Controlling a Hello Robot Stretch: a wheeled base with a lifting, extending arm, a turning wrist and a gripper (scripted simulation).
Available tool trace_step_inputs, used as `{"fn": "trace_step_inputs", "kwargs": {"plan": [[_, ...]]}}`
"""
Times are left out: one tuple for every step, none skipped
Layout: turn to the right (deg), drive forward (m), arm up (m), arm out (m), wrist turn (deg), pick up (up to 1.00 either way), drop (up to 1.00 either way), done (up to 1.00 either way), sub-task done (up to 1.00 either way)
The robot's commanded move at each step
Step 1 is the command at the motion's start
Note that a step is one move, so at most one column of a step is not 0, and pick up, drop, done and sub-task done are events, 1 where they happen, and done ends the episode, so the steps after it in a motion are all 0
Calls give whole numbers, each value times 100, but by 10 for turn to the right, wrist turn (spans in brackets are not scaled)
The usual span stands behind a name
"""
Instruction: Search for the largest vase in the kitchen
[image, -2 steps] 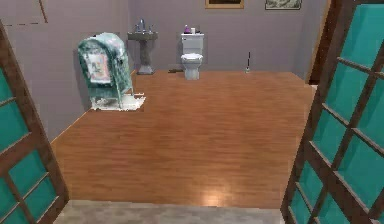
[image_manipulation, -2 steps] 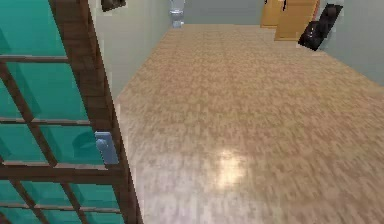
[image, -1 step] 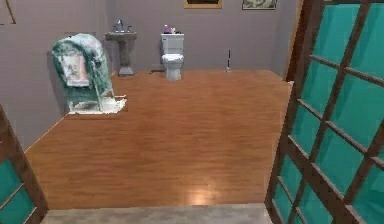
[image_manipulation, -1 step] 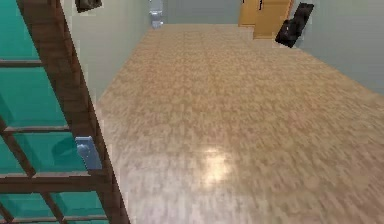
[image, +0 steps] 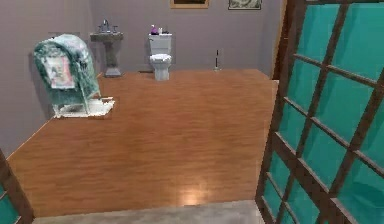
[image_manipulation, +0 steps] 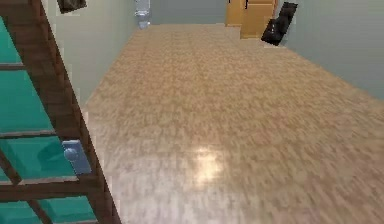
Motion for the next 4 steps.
{"fn": "trace_step_inputs", "kwargs": {"plan": [[0,100,0,0,0,0,0,0,0],[0,50,0,0,0,0,0,0,0],[360,0,0,0,0,0,0,0,0],[0,45,0,0,0,0,0,0,0]]}}
